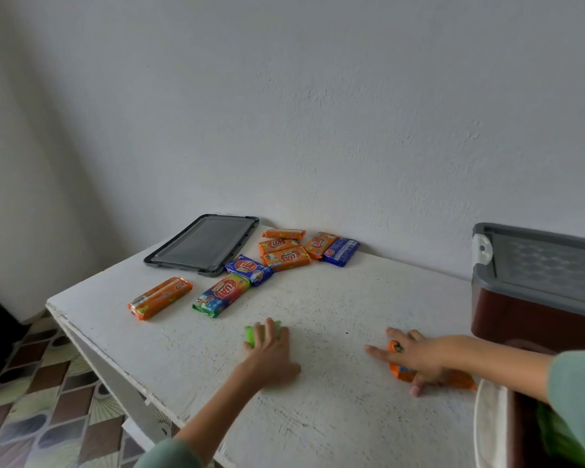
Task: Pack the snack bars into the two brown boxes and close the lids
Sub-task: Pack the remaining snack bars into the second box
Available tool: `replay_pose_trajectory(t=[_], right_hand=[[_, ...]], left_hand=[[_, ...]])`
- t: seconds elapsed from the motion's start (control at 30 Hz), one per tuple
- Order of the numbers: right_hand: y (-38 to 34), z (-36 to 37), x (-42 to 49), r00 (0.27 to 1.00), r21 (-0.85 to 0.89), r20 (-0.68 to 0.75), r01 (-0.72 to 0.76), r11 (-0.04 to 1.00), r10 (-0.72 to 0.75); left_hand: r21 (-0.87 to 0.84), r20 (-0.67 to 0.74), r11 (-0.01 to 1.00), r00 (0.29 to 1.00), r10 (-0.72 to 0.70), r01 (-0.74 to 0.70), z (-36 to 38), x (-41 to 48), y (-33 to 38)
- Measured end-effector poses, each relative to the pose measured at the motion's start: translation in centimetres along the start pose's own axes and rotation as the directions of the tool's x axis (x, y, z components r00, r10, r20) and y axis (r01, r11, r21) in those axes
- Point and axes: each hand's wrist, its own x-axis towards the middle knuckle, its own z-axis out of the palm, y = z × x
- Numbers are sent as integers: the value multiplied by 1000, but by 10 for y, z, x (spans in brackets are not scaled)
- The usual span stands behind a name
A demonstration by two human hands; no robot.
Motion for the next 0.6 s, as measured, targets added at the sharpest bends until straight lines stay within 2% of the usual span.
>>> replay_pose_trajectory(t=[0.07, 0.1, 0.17, 0.23, 0.3, 0.4, 0.5, 0.6], right_hand=[[1, 1, 0, 1000, 7, -17, 5, 1000, -5], [1, 1, -1, 1000, 9, -24, 9, 1000, -8], [2, 1, -1, 999, 6, -46, 15, 1000, -15], [4, -1, -2, 997, 11, -77, 28, 1000, -27], [6, -4, -3, 994, 31, -101, 43, 999, -40], [7, -6, -3, 993, 34, -116, 39, 999, -35], [9, -8, -5, 988, 21, -148, 53, 998, -49], [11, -17, -14, 963, 90, -267, 63, 994, -37]], left_hand=[[-68, 75, 981, 980, 184, -179, -7, 1, 6], [-109, 69, 974, 976, 207, -199, -8, 2, 7], [-118, 0, 987, 994, 112, -111, -9, 3, 6], [-41, -47, 999, 999, 21, -23, -8, 2, 7], [-6, -78, 999, 996, 34, -34, -6, 2, 12], [-62, -132, 996, 990, 58, -66, -7, 4, 17], [-112, -126, 989, 989, 78, -92, -11, 5, 18], [-177, -109, 974, 986, 126, -144, -28, 3, 27]])
